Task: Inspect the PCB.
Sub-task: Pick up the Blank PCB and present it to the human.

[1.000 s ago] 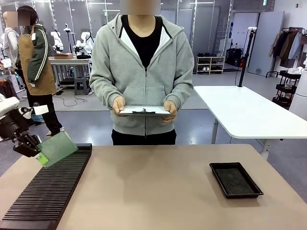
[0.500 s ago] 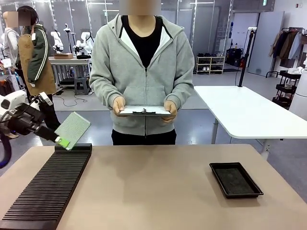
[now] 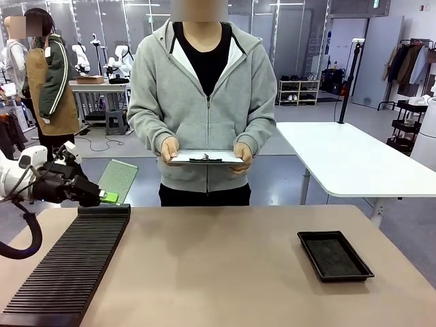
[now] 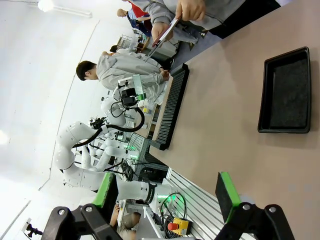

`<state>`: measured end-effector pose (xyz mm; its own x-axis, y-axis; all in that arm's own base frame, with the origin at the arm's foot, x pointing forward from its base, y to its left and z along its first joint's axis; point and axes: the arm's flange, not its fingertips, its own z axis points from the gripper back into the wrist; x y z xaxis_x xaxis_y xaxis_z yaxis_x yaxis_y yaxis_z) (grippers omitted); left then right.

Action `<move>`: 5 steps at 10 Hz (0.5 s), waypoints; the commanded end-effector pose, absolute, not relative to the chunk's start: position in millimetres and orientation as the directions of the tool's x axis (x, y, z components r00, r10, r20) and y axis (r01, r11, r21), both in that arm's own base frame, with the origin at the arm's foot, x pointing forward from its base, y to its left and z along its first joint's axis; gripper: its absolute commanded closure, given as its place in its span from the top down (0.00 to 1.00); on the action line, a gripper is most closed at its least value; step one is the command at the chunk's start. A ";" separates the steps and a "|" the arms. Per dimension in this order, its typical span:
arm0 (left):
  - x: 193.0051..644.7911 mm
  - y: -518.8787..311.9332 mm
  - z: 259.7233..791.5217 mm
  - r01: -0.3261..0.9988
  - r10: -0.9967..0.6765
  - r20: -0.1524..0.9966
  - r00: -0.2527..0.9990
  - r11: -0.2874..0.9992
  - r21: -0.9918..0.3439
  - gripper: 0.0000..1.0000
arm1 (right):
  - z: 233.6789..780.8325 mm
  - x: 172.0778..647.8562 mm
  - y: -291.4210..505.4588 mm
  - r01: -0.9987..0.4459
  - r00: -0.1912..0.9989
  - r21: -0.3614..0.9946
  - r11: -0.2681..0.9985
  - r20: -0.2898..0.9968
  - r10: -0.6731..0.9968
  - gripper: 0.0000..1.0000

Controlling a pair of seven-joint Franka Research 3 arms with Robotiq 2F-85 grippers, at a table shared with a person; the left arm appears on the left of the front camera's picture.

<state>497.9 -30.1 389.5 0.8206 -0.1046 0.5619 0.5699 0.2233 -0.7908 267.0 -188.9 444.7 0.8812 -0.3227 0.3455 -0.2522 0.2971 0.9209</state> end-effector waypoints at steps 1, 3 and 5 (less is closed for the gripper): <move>496.3 -36.8 382.2 0.490 -0.054 0.491 0.870 0.218 -0.844 0.00 | 445.6 266.9 -189.5 -0.274 0.874 0.916 0.292 0.364 -0.322 1.00; 498.1 -35.7 372.3 0.479 -0.066 0.476 0.877 0.205 -0.854 0.00 | 445.6 266.9 -189.5 -0.274 0.874 0.916 0.292 0.364 -0.322 1.00; 493.6 -33.2 373.3 0.498 -0.081 0.493 0.866 0.221 -0.839 0.00 | 445.6 266.9 -189.5 -0.274 0.874 0.916 0.292 0.364 -0.322 1.00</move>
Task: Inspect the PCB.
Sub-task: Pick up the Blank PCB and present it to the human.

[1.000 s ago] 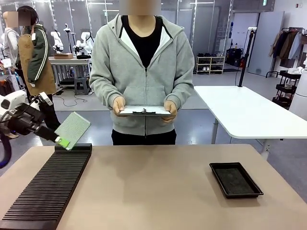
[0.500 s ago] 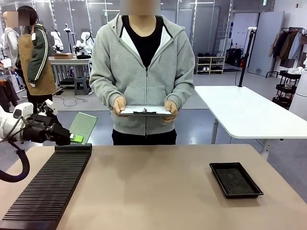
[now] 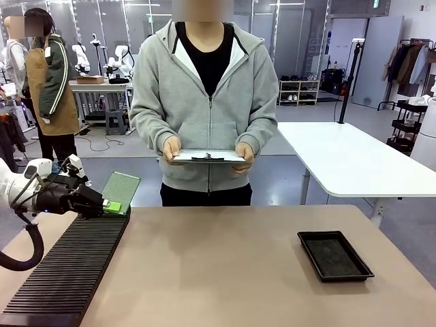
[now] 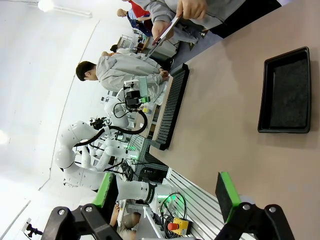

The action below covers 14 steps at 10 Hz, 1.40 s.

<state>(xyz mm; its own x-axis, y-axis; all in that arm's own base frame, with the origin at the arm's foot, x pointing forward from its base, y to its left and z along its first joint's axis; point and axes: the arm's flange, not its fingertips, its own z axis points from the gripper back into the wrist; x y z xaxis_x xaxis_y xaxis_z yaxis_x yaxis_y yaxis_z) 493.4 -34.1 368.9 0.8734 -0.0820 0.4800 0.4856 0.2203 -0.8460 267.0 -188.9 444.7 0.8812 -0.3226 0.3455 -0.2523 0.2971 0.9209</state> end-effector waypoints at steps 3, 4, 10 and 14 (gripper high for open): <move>493.6 -33.2 373.3 0.498 -0.081 0.493 0.866 0.221 -0.839 0.00 | 445.6 266.9 -189.5 -0.274 0.874 0.916 0.292 0.364 -0.322 1.00; 493.5 -32.9 370.1 0.487 -0.080 0.482 0.872 0.221 -0.845 0.04 | 445.6 266.9 -189.5 -0.274 0.874 0.916 0.292 0.364 -0.322 1.00; 560.4 -75.9 375.1 0.331 0.077 0.332 0.940 0.026 -0.943 0.04 | 445.6 266.9 -189.5 -0.274 0.874 0.916 0.292 0.364 -0.322 1.00; 575.0 -84.2 365.1 0.280 0.107 0.280 0.954 0.019 -0.960 0.04 | 445.6 266.9 -189.5 -0.274 0.874 0.916 0.292 0.364 -0.322 1.00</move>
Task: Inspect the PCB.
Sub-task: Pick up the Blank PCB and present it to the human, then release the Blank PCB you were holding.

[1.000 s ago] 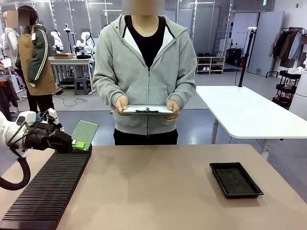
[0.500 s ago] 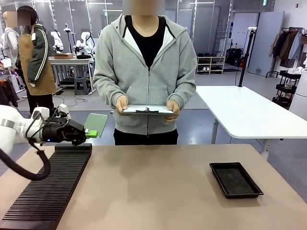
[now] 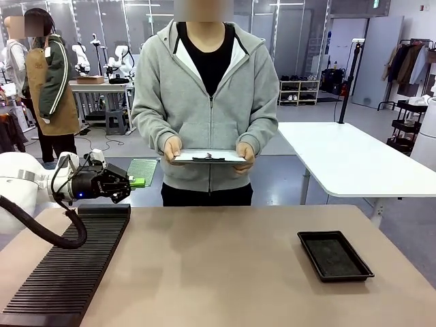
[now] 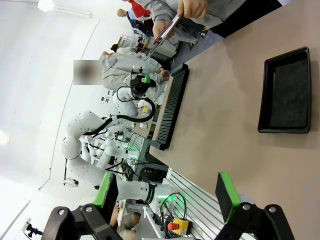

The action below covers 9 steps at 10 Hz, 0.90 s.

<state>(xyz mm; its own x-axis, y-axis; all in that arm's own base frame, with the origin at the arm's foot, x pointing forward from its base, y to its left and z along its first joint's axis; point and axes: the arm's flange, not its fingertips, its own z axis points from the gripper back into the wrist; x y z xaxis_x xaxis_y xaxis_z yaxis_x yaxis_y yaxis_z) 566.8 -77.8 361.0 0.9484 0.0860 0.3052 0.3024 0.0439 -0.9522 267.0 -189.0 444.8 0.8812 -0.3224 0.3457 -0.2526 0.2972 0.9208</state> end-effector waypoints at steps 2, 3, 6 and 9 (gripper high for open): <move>566.8 -77.8 361.0 0.302 0.086 0.305 0.948 0.044 -0.952 0.04 | 445.6 266.9 -189.5 -0.274 0.874 0.916 0.292 0.364 -0.322 1.00; 566.8 -77.8 361.0 0.302 0.086 0.305 0.948 0.044 -0.952 0.04 | 445.6 266.9 -189.5 -0.274 0.874 0.916 0.292 0.364 -0.322 1.00; 566.8 -77.8 361.0 0.302 0.086 0.305 0.948 0.044 -0.952 0.04 | 445.6 266.9 -189.5 -0.274 0.874 0.916 0.292 0.364 -0.322 1.00; 566.8 -77.8 361.0 0.302 0.086 0.305 0.948 0.044 -0.952 0.04 | 445.6 266.9 -189.5 -0.274 0.874 0.916 0.292 0.364 -0.322 1.00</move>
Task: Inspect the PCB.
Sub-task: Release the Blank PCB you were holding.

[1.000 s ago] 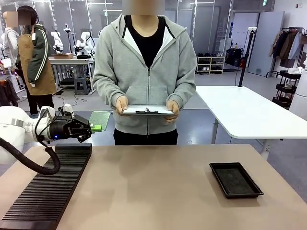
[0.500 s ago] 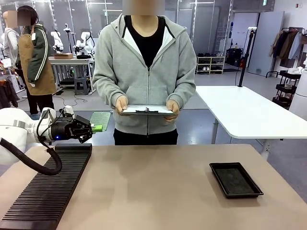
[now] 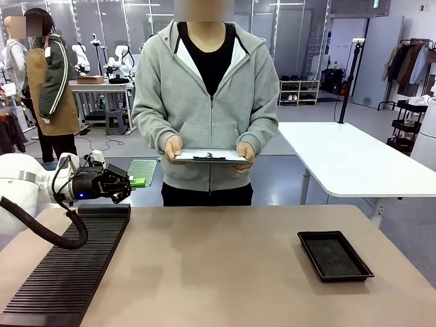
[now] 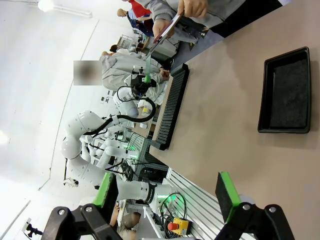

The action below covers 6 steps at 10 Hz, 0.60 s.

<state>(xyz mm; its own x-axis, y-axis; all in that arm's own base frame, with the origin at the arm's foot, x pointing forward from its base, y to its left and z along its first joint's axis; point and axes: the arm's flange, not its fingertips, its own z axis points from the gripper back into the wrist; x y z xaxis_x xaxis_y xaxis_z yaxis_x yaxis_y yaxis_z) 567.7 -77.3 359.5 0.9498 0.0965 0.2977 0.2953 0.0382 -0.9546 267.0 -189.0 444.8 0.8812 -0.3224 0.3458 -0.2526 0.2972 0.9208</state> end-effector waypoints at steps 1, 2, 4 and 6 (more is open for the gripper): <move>566.8 -77.8 361.0 0.302 0.086 0.305 0.948 0.044 -0.952 0.04 | 445.6 266.9 -189.5 -0.274 0.874 0.916 0.292 0.364 -0.322 1.00; 566.8 -77.8 361.0 0.302 0.086 0.305 0.948 0.044 -0.952 0.04 | 445.6 266.9 -189.5 -0.274 0.874 0.916 0.292 0.364 -0.322 1.00; 566.8 -77.8 361.0 0.302 0.086 0.305 0.948 0.044 -0.952 0.04 | 445.6 266.9 -189.5 -0.274 0.874 0.916 0.292 0.364 -0.322 1.00; 566.8 -77.8 361.0 0.302 0.086 0.305 0.948 0.044 -0.952 0.04 | 445.6 266.9 -189.5 -0.274 0.874 0.916 0.292 0.364 -0.322 1.00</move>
<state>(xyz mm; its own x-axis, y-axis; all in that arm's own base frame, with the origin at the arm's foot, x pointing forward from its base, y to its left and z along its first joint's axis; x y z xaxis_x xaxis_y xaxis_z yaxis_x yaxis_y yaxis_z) 567.7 -77.3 359.5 0.9498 0.0965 0.2977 0.2953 0.0382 -0.9546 267.0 -189.0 444.8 0.8812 -0.3224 0.3458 -0.2526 0.2972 0.9208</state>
